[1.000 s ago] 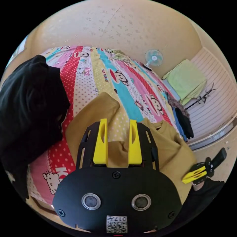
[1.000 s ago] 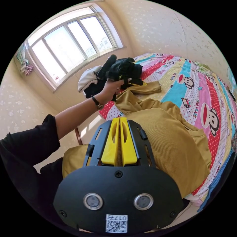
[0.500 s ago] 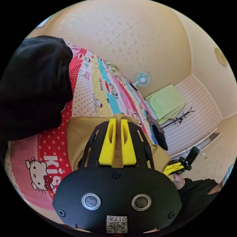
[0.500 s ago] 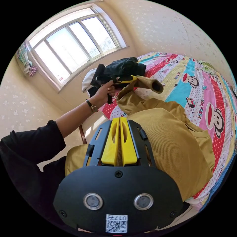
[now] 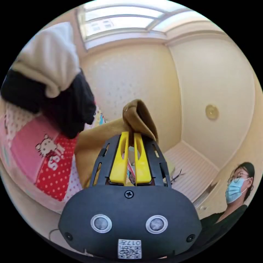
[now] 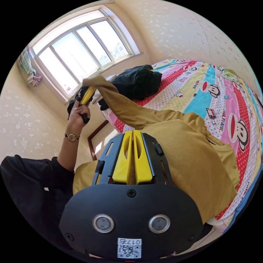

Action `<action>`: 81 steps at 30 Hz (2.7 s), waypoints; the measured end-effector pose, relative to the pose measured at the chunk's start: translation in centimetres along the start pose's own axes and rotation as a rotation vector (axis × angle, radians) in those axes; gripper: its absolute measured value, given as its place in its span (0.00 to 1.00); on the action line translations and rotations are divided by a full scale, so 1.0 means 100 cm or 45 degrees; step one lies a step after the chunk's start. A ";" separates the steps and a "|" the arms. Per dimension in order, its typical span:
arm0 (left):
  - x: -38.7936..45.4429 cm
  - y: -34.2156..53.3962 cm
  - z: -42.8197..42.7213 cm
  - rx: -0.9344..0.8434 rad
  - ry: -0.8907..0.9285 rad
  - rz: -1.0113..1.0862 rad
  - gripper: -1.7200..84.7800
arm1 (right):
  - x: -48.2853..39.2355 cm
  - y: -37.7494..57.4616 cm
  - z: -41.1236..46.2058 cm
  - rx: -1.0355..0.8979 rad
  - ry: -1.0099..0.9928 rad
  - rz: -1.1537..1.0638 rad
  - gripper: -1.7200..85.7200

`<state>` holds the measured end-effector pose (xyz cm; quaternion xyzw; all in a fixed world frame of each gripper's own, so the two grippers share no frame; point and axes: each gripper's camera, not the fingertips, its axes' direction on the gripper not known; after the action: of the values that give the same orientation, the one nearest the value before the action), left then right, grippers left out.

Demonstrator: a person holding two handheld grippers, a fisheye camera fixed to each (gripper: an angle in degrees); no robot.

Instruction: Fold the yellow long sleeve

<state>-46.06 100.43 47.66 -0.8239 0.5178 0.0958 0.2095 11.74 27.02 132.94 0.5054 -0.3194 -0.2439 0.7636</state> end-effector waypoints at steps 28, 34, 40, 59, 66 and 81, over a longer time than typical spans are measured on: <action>0.018 0.150 0.142 -1.048 -0.122 0.184 0.09 | 0.250 0.200 -0.226 0.805 -0.755 1.022 0.07; -0.008 0.159 0.149 -1.066 -0.232 0.156 0.10 | 0.220 0.123 -0.330 0.927 -0.648 0.469 0.05; -0.043 0.173 0.154 -1.073 -0.251 0.018 0.14 | 0.244 0.180 -0.314 0.766 -0.323 0.926 0.06; -0.118 0.141 0.259 -1.326 -0.187 -0.059 0.09 | 0.190 0.105 -0.211 0.192 -0.167 0.726 0.10; -0.093 0.084 0.180 -1.118 -0.188 0.031 0.13 | 0.140 0.111 -0.246 0.141 -0.115 0.673 0.13; -0.135 0.134 -0.002 -1.504 0.001 -0.587 0.24 | 0.089 0.106 -0.093 -0.887 -0.151 0.759 0.18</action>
<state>-64.02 106.32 49.64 -0.8909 0.1870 0.3177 -0.2655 25.15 30.47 142.33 0.0901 -0.3929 -0.1352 0.9051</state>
